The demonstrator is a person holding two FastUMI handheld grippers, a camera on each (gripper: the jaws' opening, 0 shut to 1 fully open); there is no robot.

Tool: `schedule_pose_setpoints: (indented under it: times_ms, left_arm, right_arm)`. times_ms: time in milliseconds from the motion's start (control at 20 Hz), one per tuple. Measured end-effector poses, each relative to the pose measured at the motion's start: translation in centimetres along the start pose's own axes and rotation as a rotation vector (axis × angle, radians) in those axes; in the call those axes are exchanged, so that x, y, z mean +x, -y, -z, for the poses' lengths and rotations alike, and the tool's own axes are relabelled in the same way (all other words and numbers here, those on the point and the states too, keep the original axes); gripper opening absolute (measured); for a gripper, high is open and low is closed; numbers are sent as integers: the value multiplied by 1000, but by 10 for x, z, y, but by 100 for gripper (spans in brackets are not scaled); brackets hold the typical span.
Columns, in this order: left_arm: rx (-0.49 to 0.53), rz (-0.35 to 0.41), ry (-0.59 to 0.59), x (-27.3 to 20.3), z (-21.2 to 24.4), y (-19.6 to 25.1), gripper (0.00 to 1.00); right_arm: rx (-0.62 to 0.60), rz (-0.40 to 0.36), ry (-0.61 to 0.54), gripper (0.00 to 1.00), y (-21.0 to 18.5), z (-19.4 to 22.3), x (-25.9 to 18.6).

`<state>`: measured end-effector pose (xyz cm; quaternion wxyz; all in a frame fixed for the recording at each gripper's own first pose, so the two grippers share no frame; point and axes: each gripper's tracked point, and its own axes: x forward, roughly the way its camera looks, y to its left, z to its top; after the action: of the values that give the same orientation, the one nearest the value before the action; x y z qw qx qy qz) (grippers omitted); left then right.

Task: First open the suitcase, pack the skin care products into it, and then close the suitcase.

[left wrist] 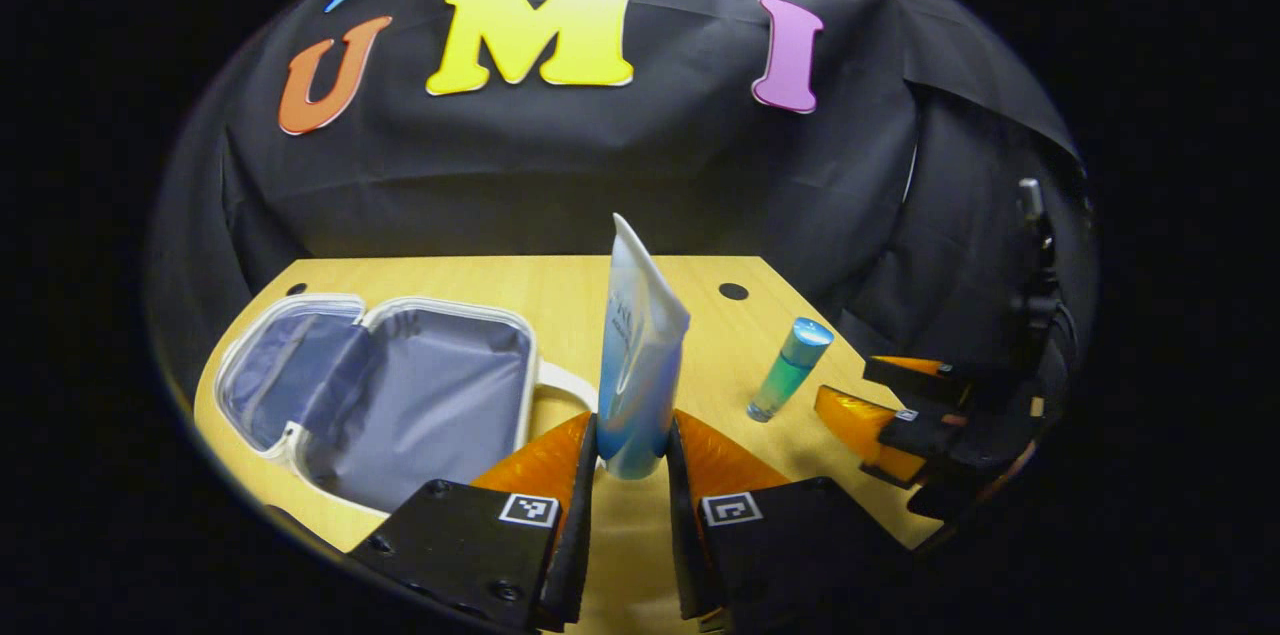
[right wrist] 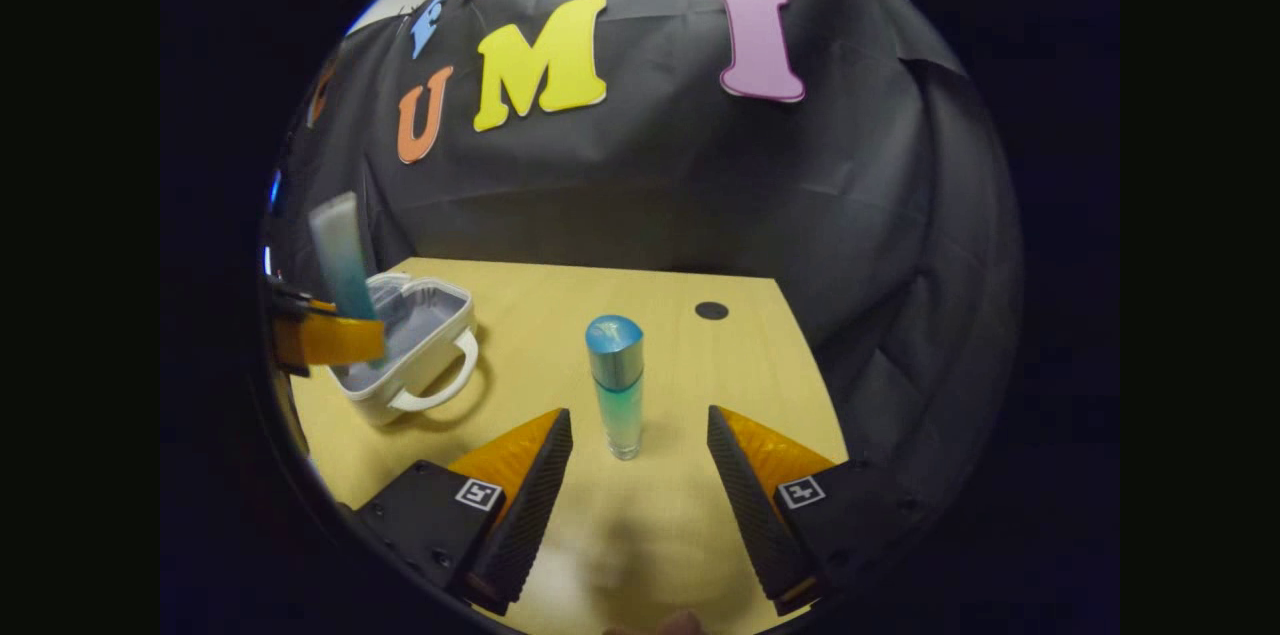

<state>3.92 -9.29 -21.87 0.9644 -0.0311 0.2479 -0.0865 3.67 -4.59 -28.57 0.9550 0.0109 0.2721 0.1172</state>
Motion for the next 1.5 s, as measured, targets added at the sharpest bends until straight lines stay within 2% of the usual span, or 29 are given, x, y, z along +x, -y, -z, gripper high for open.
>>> schedule_pose_setpoints:
  times_ms: [150,400,550,600,700,800,850,1000,1200,1500]
  left_arm:
    - [-5,-56,8,-22,-8,-33,38]
    - [-34,-136,8,-45,-10,-67,38]
    - [-42,-164,1,-53,-9,-78,38]
    - [-43,-172,-2,-54,-8,-83,38]
    - [-50,-178,-8,-55,-7,-88,38]
    - [-52,-185,-13,-57,-7,-94,38]
    - [-51,-190,-14,-57,-8,-97,38]
    - [-45,-208,-18,-56,-8,-110,38]
    - [-23,-283,-40,-47,-7,-140,38]
    - [10,-485,-245,-13,40,-198,38]
  right_arm:
    - [41,-2,-43,81,-5,9,32]
    - [87,1,-120,66,-8,30,69]
    - [98,8,-129,63,-11,29,79]
    - [96,7,-129,54,-13,31,80]
    - [92,25,-143,43,-10,33,82]
    - [107,38,-148,41,-10,32,85]
    - [103,43,-157,36,-9,32,86]
    - [91,55,-200,34,-7,32,77]
    - [117,26,-189,33,-13,9,41]
    - [100,-50,-151,32,-17,-36,-21]
